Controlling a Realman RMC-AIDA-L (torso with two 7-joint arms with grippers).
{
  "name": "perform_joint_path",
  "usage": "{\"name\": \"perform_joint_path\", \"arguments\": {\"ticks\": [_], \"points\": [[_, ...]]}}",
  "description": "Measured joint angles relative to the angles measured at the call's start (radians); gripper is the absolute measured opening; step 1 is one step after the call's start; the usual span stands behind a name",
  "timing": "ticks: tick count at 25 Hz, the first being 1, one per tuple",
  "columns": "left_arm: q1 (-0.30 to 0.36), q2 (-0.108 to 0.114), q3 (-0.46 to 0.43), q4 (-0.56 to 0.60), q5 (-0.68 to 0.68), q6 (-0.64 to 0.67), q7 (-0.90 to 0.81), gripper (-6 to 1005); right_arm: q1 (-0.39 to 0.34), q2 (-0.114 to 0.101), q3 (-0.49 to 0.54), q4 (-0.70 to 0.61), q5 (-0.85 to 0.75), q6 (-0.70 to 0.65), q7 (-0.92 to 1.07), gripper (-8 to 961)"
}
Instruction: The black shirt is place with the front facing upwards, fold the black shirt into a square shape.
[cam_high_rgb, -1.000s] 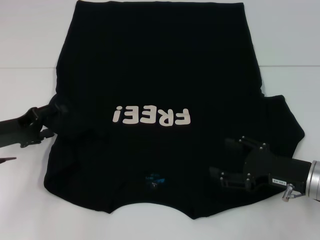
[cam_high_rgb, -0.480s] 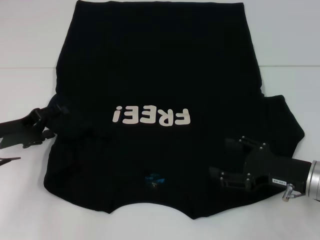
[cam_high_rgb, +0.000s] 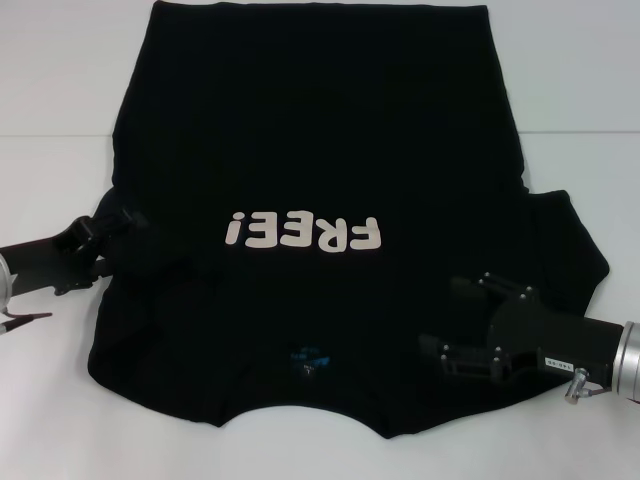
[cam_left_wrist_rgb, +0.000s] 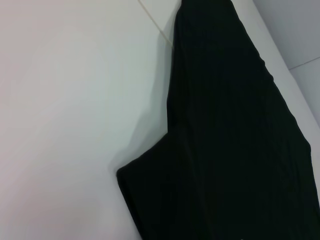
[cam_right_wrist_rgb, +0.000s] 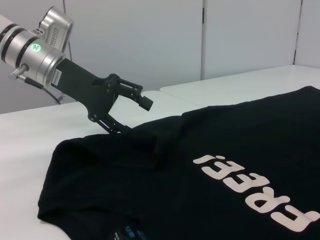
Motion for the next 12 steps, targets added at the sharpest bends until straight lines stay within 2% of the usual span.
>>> {"name": "perform_joint_path", "arguments": {"ticks": [6,12], "points": [[-0.004,-0.002,0.000,0.000,-0.002,-0.001,-0.005,939,0.000,0.000,0.000,0.000,0.000,0.000,0.000,944],[-0.029,-0.014,-0.005,0.000,-0.009,-0.009,-0.004,938,0.000,0.000,0.000,0.000,0.000,0.000,0.000,944]]}}
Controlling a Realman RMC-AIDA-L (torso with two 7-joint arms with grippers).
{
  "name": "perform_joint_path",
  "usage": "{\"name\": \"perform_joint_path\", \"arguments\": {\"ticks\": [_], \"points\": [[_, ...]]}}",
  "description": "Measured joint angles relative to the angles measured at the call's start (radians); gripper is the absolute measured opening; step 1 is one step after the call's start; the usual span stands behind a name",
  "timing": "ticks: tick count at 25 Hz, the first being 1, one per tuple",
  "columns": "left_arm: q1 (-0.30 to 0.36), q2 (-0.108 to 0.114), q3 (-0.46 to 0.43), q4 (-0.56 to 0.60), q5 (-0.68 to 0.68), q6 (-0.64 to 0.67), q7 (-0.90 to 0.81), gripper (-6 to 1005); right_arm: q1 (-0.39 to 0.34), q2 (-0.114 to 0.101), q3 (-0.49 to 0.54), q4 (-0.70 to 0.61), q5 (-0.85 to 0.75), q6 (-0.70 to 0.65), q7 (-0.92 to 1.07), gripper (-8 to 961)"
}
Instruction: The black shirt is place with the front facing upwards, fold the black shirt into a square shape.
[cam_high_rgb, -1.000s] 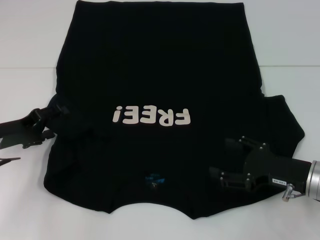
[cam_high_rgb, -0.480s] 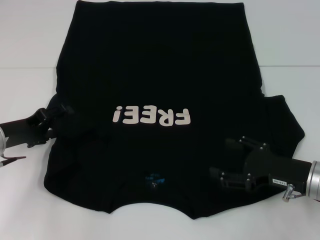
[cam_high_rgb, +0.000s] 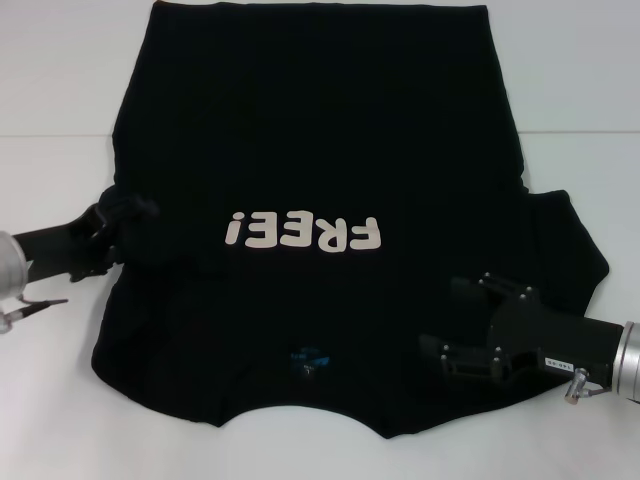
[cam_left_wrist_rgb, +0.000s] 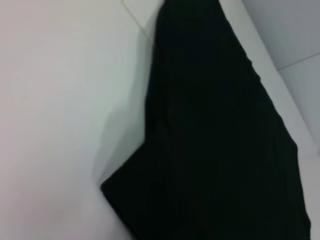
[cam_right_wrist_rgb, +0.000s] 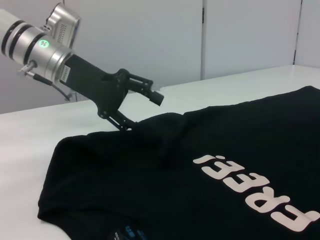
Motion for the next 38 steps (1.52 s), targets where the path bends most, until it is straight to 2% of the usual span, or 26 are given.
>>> {"name": "perform_joint_path", "arguments": {"ticks": [19,22,27,31,38], "points": [[-0.123,-0.066,0.002,0.010,-0.084,-0.024,0.090,938,-0.002,0.000,-0.007,0.012,0.000,-0.002,0.000,944],[-0.104,-0.061,0.003,0.009,-0.081,-0.010,0.081,939,-0.002,0.000,-0.008,0.012,0.000,-0.001,0.000,944],[-0.034,-0.043,-0.001,0.008,-0.088,0.034,0.049,938,-0.001,-0.001,-0.008,0.012,0.000,0.000,0.000,944],[0.006,-0.043,-0.007,0.012,-0.114,0.043,0.047,938,0.002,-0.002,-0.008,0.012,0.000,0.000,-0.002,944],[0.015,-0.043,-0.005,0.011,-0.132,0.053,0.055,939,0.005,-0.002,-0.008,0.012,0.000,0.000,-0.002,945]]}}
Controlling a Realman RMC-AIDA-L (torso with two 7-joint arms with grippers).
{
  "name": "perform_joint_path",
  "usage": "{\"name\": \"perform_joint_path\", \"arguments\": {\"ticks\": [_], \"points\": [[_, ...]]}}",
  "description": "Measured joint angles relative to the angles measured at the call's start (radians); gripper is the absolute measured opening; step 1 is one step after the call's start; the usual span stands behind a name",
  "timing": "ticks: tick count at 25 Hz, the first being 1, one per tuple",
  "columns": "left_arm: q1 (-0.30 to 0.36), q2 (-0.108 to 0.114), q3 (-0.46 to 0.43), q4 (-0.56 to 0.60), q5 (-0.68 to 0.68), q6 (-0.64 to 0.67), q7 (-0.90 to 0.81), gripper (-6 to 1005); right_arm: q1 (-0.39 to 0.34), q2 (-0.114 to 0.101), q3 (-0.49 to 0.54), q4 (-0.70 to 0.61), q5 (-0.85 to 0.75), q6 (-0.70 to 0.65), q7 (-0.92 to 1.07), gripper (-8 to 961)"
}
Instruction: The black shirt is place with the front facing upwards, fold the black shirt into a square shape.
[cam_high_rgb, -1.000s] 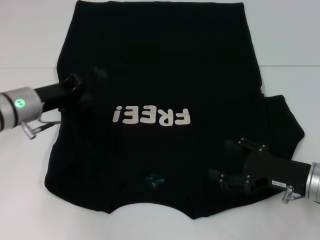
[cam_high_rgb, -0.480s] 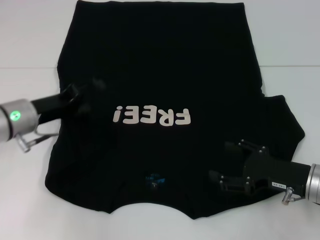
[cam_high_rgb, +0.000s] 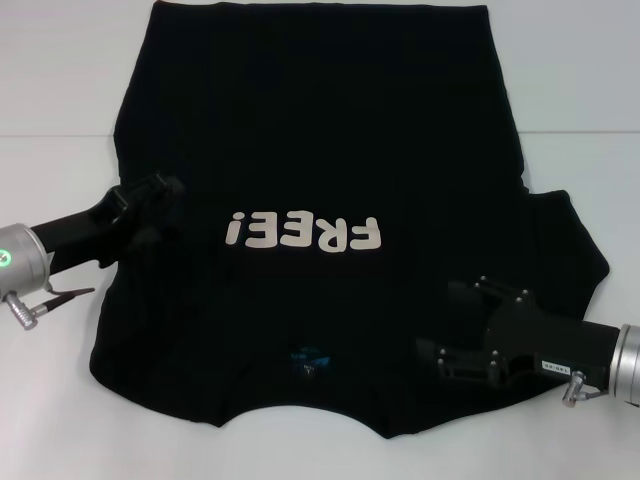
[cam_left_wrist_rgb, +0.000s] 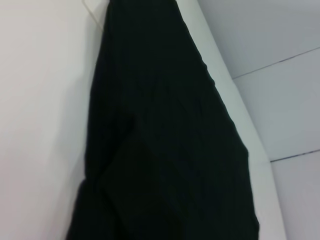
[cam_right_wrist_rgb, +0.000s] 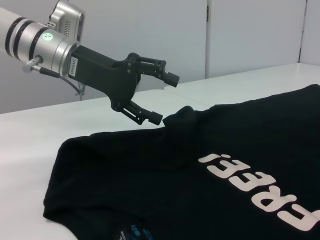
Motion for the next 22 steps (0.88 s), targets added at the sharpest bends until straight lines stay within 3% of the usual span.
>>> {"name": "perform_joint_path", "arguments": {"ticks": [6,14,22], "points": [[-0.009,-0.002,0.026,-0.007,0.006,-0.061,0.004,938,-0.005,0.000,0.000,0.000,0.000,0.000,0.000,945],[-0.041,-0.024,0.081,-0.010,0.004,-0.130,0.005,939,-0.008,0.000,0.000,0.000,0.000,0.000,-0.001,945],[-0.125,-0.046,0.135,-0.009,0.006,-0.219,0.011,938,-0.008,0.001,-0.002,0.003,0.000,0.000,-0.004,945]]}}
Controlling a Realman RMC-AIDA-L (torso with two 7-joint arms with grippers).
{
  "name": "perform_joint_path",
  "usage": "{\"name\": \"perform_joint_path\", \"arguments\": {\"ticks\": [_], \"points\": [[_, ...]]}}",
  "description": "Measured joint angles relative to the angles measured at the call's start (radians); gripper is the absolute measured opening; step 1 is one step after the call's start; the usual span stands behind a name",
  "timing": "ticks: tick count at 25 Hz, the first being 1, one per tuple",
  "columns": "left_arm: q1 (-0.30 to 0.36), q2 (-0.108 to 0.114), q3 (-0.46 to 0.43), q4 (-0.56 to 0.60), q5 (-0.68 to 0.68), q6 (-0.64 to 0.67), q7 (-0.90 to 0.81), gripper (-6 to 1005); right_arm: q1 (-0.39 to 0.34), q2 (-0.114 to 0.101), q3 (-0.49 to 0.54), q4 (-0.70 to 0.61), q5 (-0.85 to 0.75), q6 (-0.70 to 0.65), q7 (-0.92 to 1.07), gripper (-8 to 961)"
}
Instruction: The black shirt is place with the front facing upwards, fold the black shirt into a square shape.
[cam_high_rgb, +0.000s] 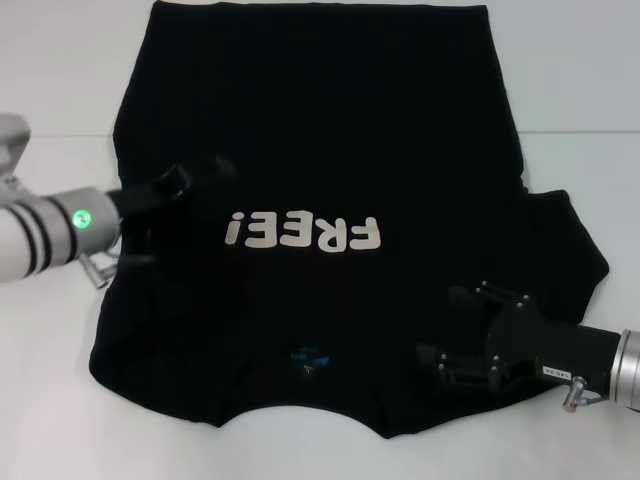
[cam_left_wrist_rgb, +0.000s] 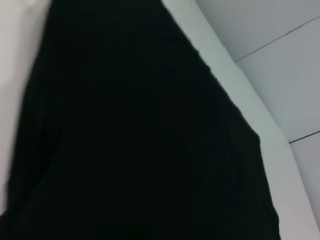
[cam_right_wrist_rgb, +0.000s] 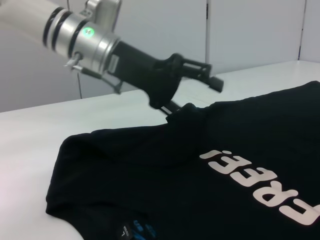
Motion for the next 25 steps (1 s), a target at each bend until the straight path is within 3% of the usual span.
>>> {"name": "perform_joint_path", "arguments": {"ticks": [11,15,25], "points": [[-0.093,-0.027,0.043,0.000,0.000,-0.023,0.082,938,-0.003,0.000,-0.001,0.001,0.000,-0.001,0.000,945],[-0.095,-0.027,0.095,0.005,0.001,-0.041,0.080,939,-0.002,0.000,-0.001,0.001,0.000,-0.002,0.001,945],[-0.073,-0.022,0.101,0.001,-0.005,-0.029,0.067,939,-0.002,0.000,-0.001,0.002,0.000,-0.003,0.003,944]]}}
